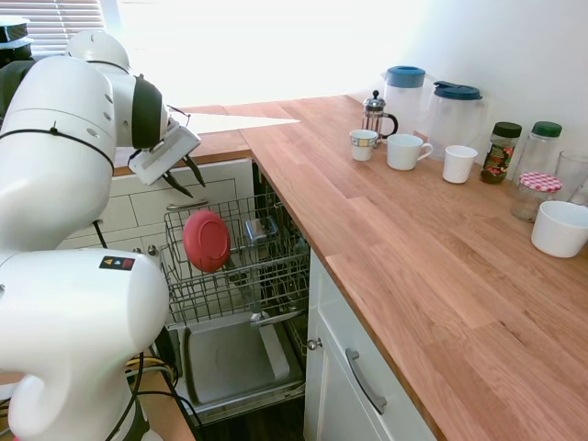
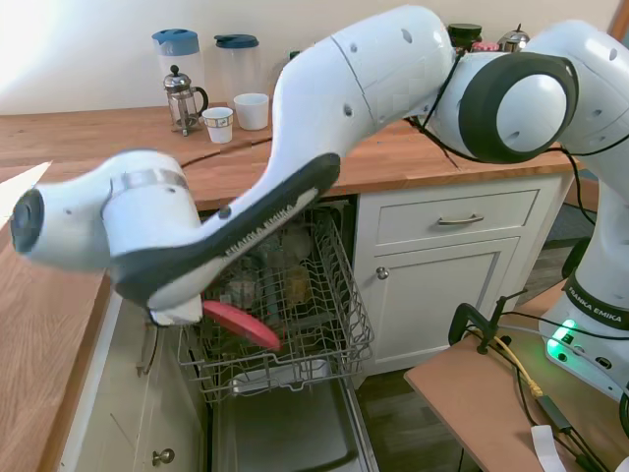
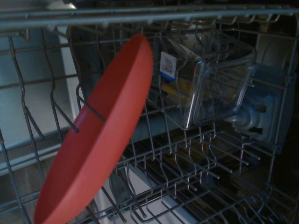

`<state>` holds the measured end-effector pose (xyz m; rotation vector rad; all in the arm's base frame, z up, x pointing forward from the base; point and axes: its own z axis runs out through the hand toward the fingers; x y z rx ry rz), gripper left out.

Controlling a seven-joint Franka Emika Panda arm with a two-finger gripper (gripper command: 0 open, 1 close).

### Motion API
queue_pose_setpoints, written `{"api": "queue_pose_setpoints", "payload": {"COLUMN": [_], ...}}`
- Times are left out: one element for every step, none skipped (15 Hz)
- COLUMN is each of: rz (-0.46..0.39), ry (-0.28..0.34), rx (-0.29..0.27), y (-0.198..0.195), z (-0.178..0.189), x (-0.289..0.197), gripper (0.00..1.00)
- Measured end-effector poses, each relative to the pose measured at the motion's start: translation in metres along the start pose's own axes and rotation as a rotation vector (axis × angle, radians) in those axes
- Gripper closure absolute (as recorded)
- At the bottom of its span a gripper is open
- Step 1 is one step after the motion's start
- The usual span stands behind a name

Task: Put the plate in the dishwasher

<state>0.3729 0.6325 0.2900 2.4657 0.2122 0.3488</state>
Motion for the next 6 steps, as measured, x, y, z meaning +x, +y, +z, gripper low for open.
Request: {"api": "queue_pose_setpoints", "payload": {"rz": [0.044,0.09,0.136,0.18,0.224,0.266], "ry": [-0.036,-0.076,-0.12,-0.163,-0.207,-0.252], "rx": [0.021,0.04,0.059,0.075,0.091,0.112], "y": [0.02,0.043,0.068,0.093,0.119,0.143], "z": [-0.007,-0.01,-0.01,-0.007,-0.004,0.0], "x": [0.019,0.039,0.059,0.078,0.095,0.11], "gripper": [0.0,0.0,0.0,0.0,0.0,0.0]}}
